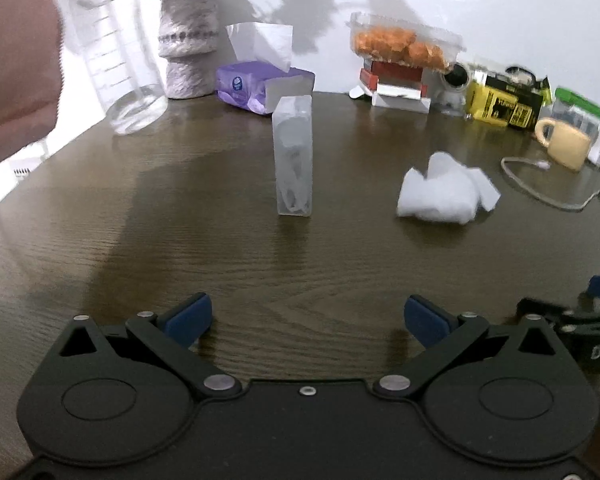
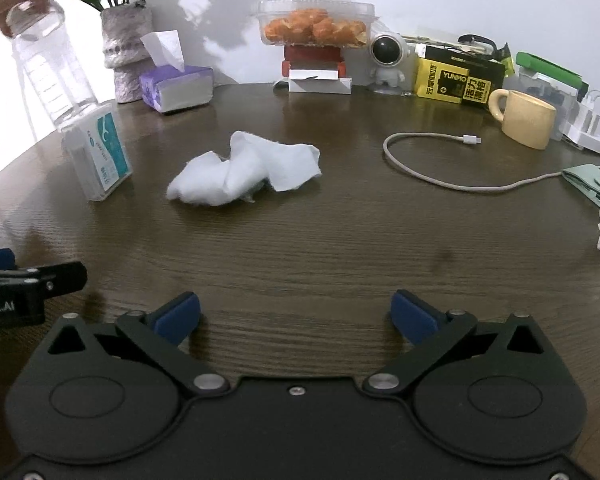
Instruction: Clean container
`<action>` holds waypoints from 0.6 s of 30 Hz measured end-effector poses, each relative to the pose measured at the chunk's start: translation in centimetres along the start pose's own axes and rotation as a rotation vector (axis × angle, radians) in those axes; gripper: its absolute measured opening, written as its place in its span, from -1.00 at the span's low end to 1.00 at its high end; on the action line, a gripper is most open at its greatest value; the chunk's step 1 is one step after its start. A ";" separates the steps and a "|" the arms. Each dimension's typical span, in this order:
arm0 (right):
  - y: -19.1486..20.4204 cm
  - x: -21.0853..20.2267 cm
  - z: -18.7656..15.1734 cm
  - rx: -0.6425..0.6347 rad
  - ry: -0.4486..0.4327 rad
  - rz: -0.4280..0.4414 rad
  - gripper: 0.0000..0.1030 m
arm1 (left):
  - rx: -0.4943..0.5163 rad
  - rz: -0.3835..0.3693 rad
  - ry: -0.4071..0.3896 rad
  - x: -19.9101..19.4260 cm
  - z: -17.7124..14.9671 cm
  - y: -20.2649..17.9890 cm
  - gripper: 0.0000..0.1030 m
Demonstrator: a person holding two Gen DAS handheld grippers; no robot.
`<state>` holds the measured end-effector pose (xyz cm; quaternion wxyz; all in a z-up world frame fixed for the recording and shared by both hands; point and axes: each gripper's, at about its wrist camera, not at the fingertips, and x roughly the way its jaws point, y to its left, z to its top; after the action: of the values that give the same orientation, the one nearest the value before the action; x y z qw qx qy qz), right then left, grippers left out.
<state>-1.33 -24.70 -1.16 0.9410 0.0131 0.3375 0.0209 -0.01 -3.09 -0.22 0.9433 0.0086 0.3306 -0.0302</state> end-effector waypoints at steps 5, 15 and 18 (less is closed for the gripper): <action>0.0 -0.1 0.2 0.001 0.000 -0.003 1.00 | 0.011 0.015 0.005 0.1 0.0 -0.2 1.00; 0.0 -0.1 0.2 0.003 0.001 -0.003 1.00 | -0.005 0.029 0.005 -0.1 -0.1 -0.1 1.00; 0.0 -0.1 0.2 0.004 0.001 -0.004 1.00 | -0.005 0.029 0.005 -0.1 -0.1 -0.1 1.00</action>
<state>-1.27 -24.71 -0.98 0.9409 0.0143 0.3379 0.0185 -0.20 -3.20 -0.23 0.9428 0.0111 0.3329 -0.0156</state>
